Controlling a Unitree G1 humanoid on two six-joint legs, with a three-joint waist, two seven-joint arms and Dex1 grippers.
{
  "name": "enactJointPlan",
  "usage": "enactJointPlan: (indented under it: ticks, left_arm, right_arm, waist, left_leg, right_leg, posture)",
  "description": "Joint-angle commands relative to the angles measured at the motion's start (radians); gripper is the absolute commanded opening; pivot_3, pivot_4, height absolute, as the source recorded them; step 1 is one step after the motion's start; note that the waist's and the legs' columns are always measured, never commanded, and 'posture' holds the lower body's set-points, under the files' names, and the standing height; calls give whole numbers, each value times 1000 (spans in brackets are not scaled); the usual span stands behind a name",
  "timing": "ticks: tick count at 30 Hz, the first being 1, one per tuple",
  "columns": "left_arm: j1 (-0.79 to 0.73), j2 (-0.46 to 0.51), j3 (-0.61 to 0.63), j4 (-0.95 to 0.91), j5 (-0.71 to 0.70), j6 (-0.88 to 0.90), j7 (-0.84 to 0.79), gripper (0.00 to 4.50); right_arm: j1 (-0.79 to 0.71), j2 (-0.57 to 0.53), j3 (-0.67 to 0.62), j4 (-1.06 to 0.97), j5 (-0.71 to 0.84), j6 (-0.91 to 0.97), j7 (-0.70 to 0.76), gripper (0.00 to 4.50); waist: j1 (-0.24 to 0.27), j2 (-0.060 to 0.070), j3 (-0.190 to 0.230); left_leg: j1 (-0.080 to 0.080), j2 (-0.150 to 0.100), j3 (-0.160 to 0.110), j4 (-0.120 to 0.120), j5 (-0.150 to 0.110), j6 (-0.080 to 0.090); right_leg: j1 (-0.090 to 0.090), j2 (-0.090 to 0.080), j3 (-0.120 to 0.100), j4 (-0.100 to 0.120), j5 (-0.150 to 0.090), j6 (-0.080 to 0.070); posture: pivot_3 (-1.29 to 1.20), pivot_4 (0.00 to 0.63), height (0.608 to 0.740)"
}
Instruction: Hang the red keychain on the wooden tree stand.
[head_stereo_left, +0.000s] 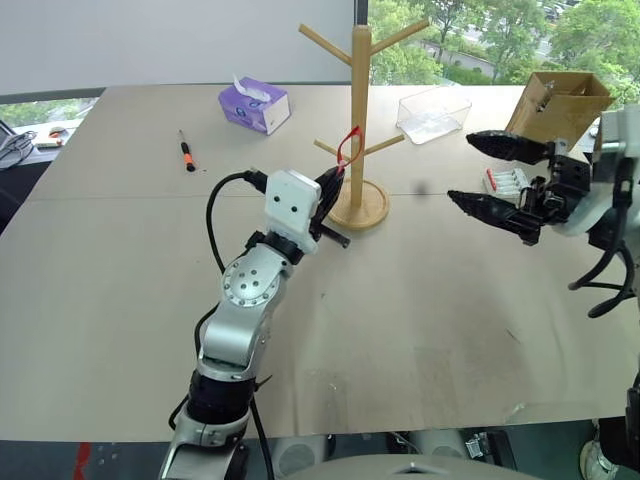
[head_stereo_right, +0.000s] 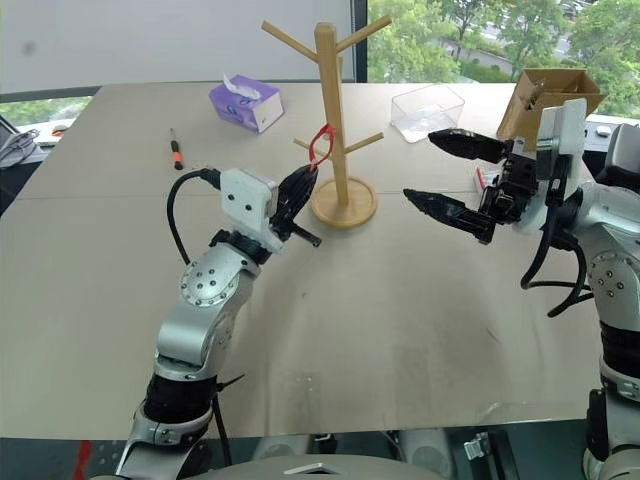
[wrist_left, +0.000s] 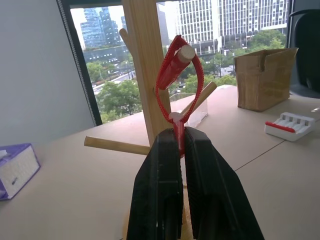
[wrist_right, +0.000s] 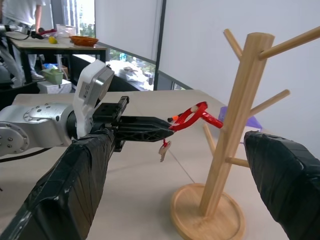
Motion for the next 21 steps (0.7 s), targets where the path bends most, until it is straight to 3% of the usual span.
enactJointPlan:
  ticks: [1,9,13,14,15,20,21]
  left_arm:
    - [-35,-25,-11,3,17,-25,18,80]
    - [-128,-110,-16,85,36,-45,68,80]
    - [-135,-120,-15,92,42,-48,71,1261]
    - [-132,-119,-13,92,42,-52,68,1850]
    - [-130,-117,-13,92,44,-52,66,2064]
    - [-112,-114,0,88,40,-43,67,4365]
    - [-98,-114,6,81,29,-44,62,4365]
  right_arm:
    - [5,-1,-34,-43,1,-17,-9,4500]
    - [13,9,-30,-51,-13,-29,-18,4500]
    - [12,8,-30,-50,-15,-28,-18,4500]
    - [11,8,-31,-49,-16,-27,-17,4500]
    - [11,7,-31,-49,-16,-26,-17,4500]
    - [21,10,-31,-47,-23,-23,-25,4500]
    - [28,14,-30,-46,-27,-24,-32,4500]
  waist:
    - [0,0,0]
    - [0,0,0]
    - [0,0,0]
    - [0,0,0]
    - [0,0,0]
    - [0,0,0]
    - [0,0,0]
  left_leg:
    - [0,0,0,0,0,0]
    - [0,0,0,0,0,0]
    - [0,0,0,0,0,0]
    - [0,0,0,0,0,0]
    - [0,0,0,0,0,0]
    - [0,0,0,0,0,0]
    - [0,0,0,0,0,0]
  right_leg:
    - [0,0,0,0,0,0]
    - [0,0,0,0,0,0]
    - [0,0,0,0,0,0]
    - [0,0,0,0,0,0]
    - [0,0,0,0,0,0]
    - [0,0,0,0,0,0]
    - [0,0,0,0,0,0]
  posture:
    - [0,150,740]
    - [0,150,740]
    - [0,150,740]
    - [0,150,740]
    - [0,150,740]
    - [0,150,740]
    - [0,150,740]
